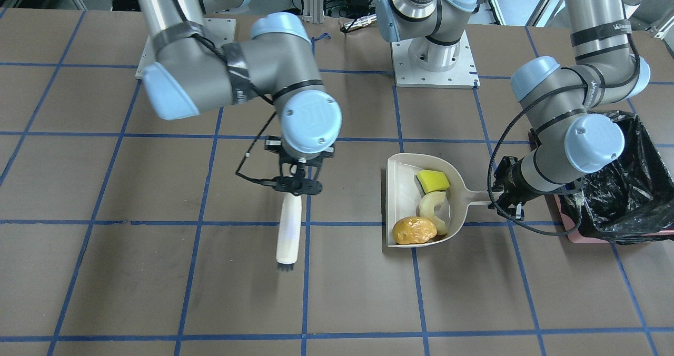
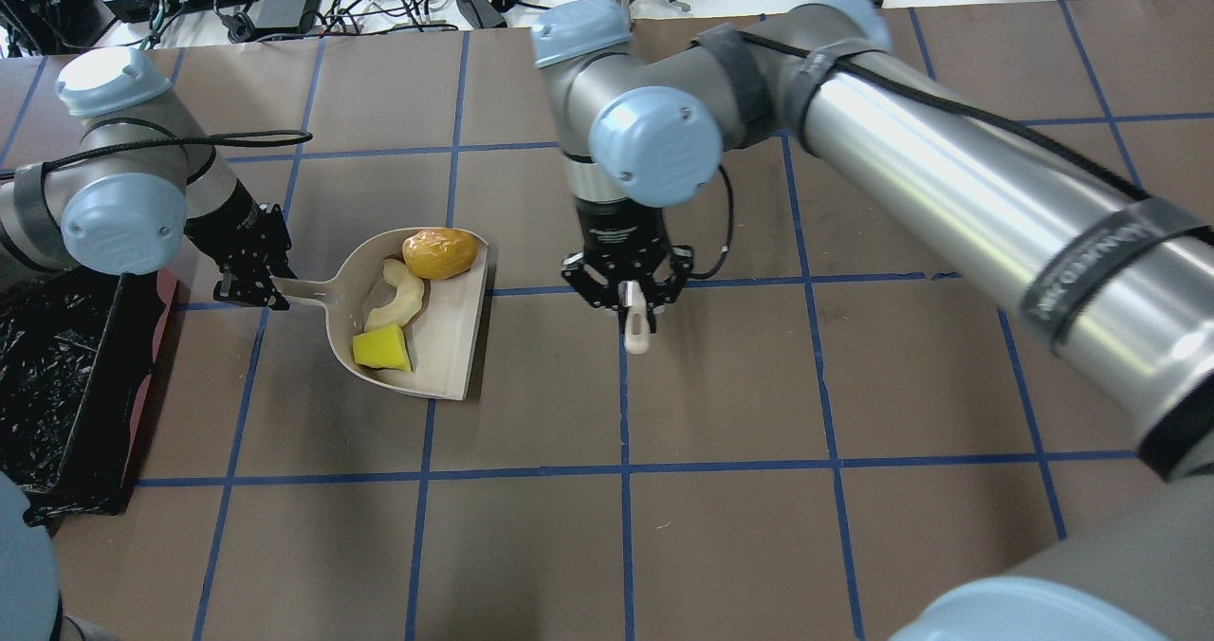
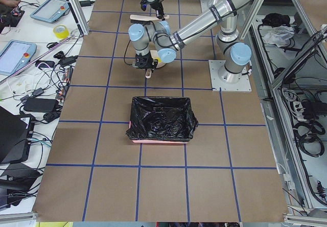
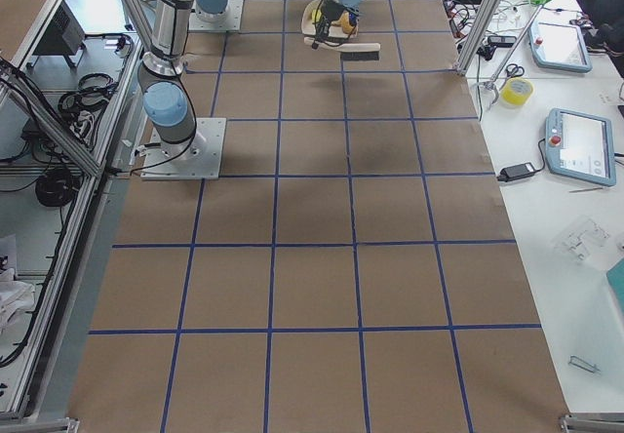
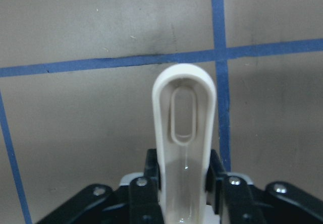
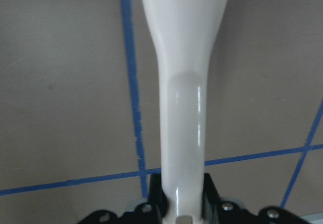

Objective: Sweep and dump trash into bin
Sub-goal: 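Lift the dustpan toward the bin with the left gripper while the right withdraws the brush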

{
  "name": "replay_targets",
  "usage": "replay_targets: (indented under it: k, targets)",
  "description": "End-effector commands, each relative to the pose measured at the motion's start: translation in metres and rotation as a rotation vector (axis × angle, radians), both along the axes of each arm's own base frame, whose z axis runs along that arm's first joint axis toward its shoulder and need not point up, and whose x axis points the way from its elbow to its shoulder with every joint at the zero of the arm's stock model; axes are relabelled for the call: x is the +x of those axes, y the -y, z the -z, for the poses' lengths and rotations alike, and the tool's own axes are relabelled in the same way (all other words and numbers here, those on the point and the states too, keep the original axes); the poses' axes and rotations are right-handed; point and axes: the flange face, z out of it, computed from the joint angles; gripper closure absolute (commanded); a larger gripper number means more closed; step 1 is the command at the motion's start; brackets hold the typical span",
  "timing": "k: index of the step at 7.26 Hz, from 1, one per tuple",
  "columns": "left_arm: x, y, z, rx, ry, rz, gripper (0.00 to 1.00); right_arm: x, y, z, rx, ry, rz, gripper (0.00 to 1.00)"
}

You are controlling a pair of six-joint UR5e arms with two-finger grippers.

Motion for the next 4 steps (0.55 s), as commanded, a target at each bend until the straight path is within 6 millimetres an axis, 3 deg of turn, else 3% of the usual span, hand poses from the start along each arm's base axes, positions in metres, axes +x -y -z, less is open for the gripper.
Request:
replay_targets:
  k: [1, 3, 4]
  targets:
    - [0.005, 0.005, -0.008, -0.045, -0.083, -0.029, 1.0, -0.143, 0.011, -0.003, 0.033, 0.027, -0.006, 0.96]
    - [0.005, 0.016, -0.021, -0.093, -0.14, -0.04, 1.0, -0.236, 0.031, 0.0, 0.047, -0.016, -0.046, 0.96]
    - [0.023, 0.021, -0.029, -0.114, -0.166, -0.073, 1.0, -0.277, 0.045, 0.001, 0.003, -0.012, -0.046, 0.96]
